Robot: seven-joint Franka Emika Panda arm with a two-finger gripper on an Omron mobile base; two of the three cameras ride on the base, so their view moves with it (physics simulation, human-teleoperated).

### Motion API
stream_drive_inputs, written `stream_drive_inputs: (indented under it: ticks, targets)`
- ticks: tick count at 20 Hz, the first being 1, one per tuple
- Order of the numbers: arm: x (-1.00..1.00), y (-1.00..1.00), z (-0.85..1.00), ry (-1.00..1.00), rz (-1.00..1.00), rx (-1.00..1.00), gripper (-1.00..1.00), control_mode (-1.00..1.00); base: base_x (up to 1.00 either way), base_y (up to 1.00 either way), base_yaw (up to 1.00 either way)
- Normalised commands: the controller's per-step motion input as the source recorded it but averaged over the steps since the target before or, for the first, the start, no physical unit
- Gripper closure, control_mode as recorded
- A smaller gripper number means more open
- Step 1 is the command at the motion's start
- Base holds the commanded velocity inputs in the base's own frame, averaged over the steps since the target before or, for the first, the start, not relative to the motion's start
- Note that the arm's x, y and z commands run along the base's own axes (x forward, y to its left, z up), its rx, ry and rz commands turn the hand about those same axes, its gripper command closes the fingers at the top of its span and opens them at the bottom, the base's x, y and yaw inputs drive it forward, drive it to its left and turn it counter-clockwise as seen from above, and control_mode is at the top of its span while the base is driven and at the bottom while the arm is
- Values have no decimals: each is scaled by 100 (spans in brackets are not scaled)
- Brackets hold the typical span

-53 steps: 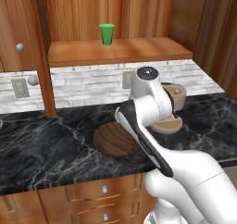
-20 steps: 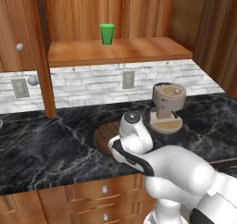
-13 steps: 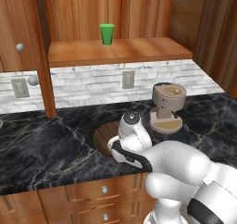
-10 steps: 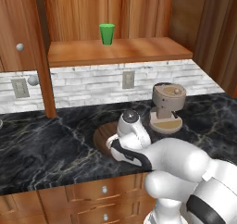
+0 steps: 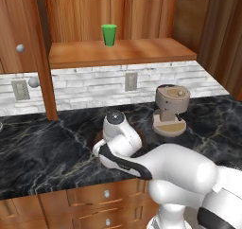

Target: Pick the lemon wedge from the cabinet and place it in the bowl. Then pick the bowl and place it in the sink. Then turn on the sink facuet.

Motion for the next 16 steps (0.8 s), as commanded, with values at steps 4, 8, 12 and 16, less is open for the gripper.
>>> stream_drive_inputs:
  ticks: [4, 8, 12, 16]
  targets:
    - [-26, 23, -27, 1, 9, -14, -100, -100, 0, 0, 0]
    - [0, 0, -32, 3, 4, -16, -100, -100, 0, 0, 0]
    - [12, 0, -36, 6, 1, -15, -100, -100, 0, 0, 0]
    - [18, 0, -21, 7, 0, -9, -100, -100, 0, 0, 0]
